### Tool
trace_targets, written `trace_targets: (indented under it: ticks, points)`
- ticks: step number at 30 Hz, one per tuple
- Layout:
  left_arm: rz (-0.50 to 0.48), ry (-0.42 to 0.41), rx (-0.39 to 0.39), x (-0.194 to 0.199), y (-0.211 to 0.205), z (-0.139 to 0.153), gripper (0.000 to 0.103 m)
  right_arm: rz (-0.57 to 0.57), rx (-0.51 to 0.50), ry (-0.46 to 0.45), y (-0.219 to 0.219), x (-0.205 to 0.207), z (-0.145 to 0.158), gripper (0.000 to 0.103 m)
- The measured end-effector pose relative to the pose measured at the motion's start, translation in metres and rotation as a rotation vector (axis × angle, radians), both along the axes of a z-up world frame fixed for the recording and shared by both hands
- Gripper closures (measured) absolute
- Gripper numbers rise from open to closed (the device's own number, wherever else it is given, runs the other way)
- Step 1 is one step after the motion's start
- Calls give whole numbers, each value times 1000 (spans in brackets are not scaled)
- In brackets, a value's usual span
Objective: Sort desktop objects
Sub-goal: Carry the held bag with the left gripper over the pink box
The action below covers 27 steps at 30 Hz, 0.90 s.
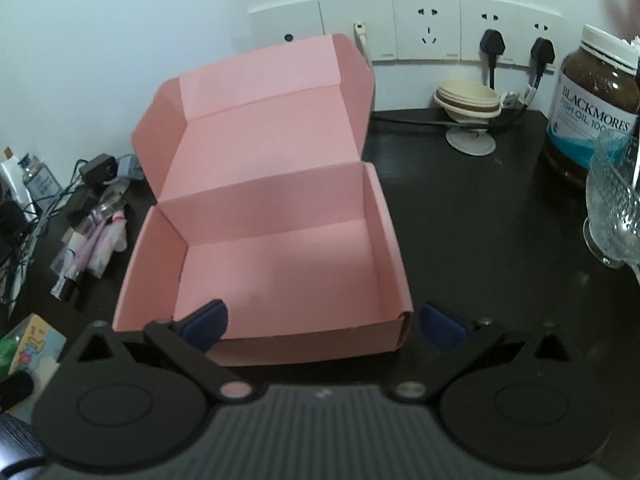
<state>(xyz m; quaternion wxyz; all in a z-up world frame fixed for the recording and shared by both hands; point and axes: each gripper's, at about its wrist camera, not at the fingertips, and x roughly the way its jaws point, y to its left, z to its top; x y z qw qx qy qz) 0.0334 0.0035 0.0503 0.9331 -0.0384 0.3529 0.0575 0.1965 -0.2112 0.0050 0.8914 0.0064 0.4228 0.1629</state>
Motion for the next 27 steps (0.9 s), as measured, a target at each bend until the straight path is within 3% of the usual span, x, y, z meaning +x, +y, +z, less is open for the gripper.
trace_targets:
  ticks: [27]
  points:
    - [32, 1, -9, -3, 1, 1, 71, -19, -15, 11, -5, 8, -1, 1]
